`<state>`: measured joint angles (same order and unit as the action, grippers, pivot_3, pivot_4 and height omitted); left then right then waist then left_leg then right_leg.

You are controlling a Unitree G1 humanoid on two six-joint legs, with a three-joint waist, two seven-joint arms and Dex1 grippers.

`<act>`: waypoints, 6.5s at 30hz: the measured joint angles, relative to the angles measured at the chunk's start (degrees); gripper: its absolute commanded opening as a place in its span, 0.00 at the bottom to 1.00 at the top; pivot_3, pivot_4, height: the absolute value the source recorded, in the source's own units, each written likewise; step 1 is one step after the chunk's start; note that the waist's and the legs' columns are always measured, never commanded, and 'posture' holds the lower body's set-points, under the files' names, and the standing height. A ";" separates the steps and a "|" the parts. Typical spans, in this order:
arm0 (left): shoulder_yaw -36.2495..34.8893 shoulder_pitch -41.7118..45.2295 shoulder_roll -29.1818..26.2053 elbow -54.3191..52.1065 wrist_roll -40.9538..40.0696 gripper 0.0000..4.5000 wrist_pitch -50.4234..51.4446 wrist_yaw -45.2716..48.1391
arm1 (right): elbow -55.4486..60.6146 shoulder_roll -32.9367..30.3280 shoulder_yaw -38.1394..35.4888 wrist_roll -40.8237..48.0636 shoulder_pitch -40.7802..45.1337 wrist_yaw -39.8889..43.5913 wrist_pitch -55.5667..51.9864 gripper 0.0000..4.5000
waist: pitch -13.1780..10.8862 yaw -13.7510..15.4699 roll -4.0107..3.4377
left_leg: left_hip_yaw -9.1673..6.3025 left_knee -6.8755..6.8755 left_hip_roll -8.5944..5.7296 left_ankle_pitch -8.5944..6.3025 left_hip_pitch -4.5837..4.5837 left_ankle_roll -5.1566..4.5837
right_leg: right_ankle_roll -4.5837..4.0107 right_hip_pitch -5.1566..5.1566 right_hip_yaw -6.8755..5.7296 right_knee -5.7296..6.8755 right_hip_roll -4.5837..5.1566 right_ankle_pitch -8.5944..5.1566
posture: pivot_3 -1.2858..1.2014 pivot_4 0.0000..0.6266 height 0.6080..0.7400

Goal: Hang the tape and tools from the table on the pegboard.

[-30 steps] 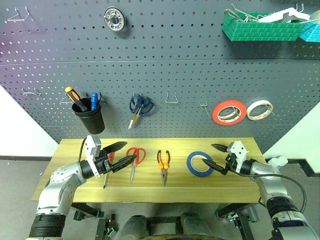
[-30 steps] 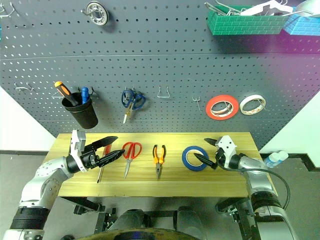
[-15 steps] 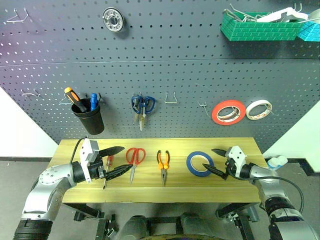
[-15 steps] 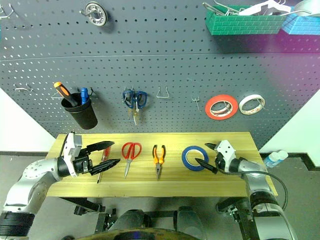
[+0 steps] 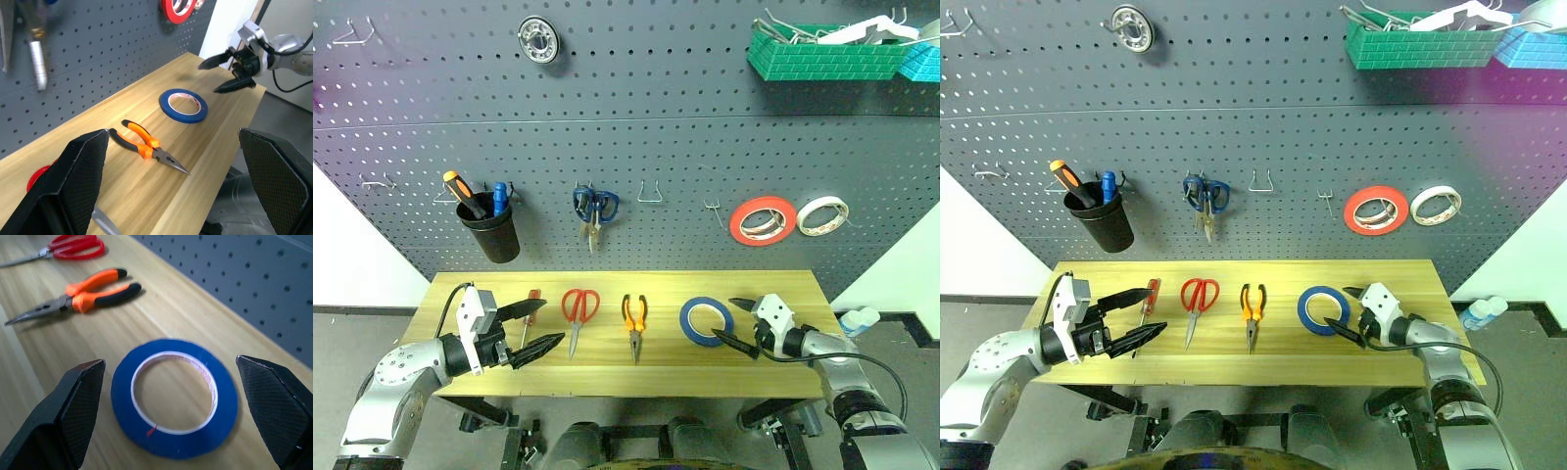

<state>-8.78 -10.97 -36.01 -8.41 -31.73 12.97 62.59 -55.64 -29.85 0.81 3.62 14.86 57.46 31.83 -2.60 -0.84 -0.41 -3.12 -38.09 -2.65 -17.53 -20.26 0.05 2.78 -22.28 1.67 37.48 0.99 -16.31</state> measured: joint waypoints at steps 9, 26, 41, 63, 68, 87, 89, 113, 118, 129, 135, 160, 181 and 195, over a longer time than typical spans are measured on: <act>-1.31 0.83 -0.27 -0.79 -0.25 0.98 0.15 0.65 | 18.45 5.60 5.76 -2.89 -1.99 -4.56 -3.16 1.00 | -0.01 -0.65 -0.02 | 0.03 -0.03 0.06 0.01 0.12 0.02 | -0.01 -0.05 0.15 0.26 -0.14 0.02 | 0.51 0.00 0.95; -1.52 -1.99 -0.28 -2.85 -1.29 0.98 0.61 0.68 | 34.86 -0.16 9.50 -6.62 -6.44 -5.55 -21.63 1.00 | 0.03 1.28 0.05 | 0.09 -0.08 0.07 0.01 0.10 0.02 | -0.04 -0.04 0.13 0.21 -0.13 -0.01 | 0.51 0.00 0.95; -1.50 -1.63 -0.26 -2.82 -1.30 0.98 0.61 0.65 | 35.66 -0.52 10.06 -6.92 -6.43 -6.56 -23.11 1.00 | 0.03 1.33 0.07 | 0.09 -0.08 0.07 0.01 0.10 0.02 | -0.04 -0.04 0.13 0.21 -0.14 -0.01 | 0.51 0.00 0.95; -1.24 -0.73 0.20 -2.54 -1.28 0.98 0.56 0.49 | 35.69 -5.97 14.47 -14.60 -4.66 -5.71 -29.43 1.00 | 0.03 1.30 0.10 | 0.09 -0.09 0.08 0.01 0.11 0.02 | -0.04 -0.04 0.14 0.21 -0.17 -0.01 | 0.51 0.00 0.95; -1.15 -0.73 0.34 -2.57 -1.29 0.98 0.56 0.32 | 36.50 -5.01 14.77 -14.70 -4.52 -6.02 -30.38 1.00 | 0.04 1.36 0.11 | 0.10 -0.09 0.08 0.01 0.09 0.02 | -0.02 -0.05 0.14 0.20 -0.16 0.00 | 0.51 0.00 0.95; -1.78 -2.22 0.49 -4.07 -1.32 0.98 0.24 -3.24 | 39.90 -5.17 14.74 -14.69 -7.71 -7.53 -33.53 1.00 | -3.81 1.22 0.43 | 0.09 -0.09 0.11 0.01 -0.13 0.02 | -0.19 -0.22 0.14 0.16 -0.08 -0.10 | 0.51 0.21 0.95; -1.78 -2.22 0.49 -4.93 -1.44 0.98 0.67 -3.81 | 40.12 -5.38 14.69 -14.69 -7.71 -7.61 -33.94 1.00 | -4.49 1.18 0.50 | 0.09 -0.08 0.11 0.01 -0.19 0.01 | -0.19 -0.28 0.14 0.15 -0.07 -0.09 | 0.51 0.22 0.95; -4.17 -2.99 -3.06 -13.20 -6.99 0.98 7.98 -3.73 | 23.89 -1.00 18.61 -18.26 4.55 -10.92 -33.03 1.00 | -6.01 0.16 0.63 | 0.07 0.07 0.11 0.00 -0.28 0.02 | -0.06 -0.31 0.07 -0.06 -0.02 -0.01 | 0.52 0.22 0.95; -4.94 -4.19 -3.30 -14.99 -7.67 0.98 8.19 -4.06 | 22.26 -0.65 19.55 -18.99 5.19 -10.52 -32.14 1.00 | -6.15 0.18 0.57 | 0.08 0.09 0.11 0.00 -0.35 0.02 | -0.07 -0.32 0.07 -0.16 0.00 -0.02 | 0.53 0.23 0.95; -5.56 -5.42 -3.24 -14.67 -7.40 1.00 7.62 -3.12 | 21.97 -1.59 21.21 -20.76 5.87 -9.18 -31.46 0.71 | -6.16 0.23 0.58 | 0.08 0.12 0.11 0.00 -0.35 0.02 | -0.22 -0.30 0.07 -0.24 0.01 -0.10 | 0.53 0.23 0.95; -5.54 -5.33 -3.23 -12.78 -6.47 1.00 6.23 -1.94 | 21.62 -1.99 21.45 -21.62 6.35 -9.29 -32.10 0.29 | -6.17 0.21 0.59 | 0.08 0.12 0.11 0.00 -0.34 0.02 | -0.22 -0.28 0.07 -0.28 0.03 -0.10 | 0.53 0.22 0.95; -5.16 -3.17 -1.45 -5.71 -4.09 1.00 0.76 1.03 | 31.98 -0.03 8.87 -2.22 -2.59 -2.39 -32.90 0.15 | -5.99 0.13 0.48 | 0.05 0.07 0.10 0.03 -1.08 0.07 | 0.08 -1.00 -0.04 -0.19 -0.01 0.11 | 0.51 0.09 0.95; -3.73 1.87 -0.66 0.00 -2.53 1.00 -2.37 3.19 | 53.95 2.30 -6.59 25.78 -15.47 0.66 -42.57 0.15 | -2.98 0.26 0.55 | 0.05 0.00 0.08 0.13 -1.02 0.24 | 0.12 -0.92 -0.04 -0.12 -0.01 0.27 | 0.50 0.02 0.95; -1.67 6.97 1.31 3.12 -1.18 1.00 -3.56 3.12 | 53.45 1.86 -12.88 29.12 -18.83 0.54 -42.64 0.15 | -1.24 0.04 0.25 | 0.08 -0.06 0.09 0.14 -0.06 0.25 | 0.11 -0.04 0.02 -0.03 -0.07 0.27 | 0.49 0.00 0.95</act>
<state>-10.45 -4.00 -34.69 -5.29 -32.91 9.42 65.71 -2.19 -27.99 -12.07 32.74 -3.97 58.00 -10.81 -3.84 -0.80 -0.16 -3.04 -38.15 -2.56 -17.39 -20.32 0.30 2.89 -22.32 1.69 37.45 0.92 -16.04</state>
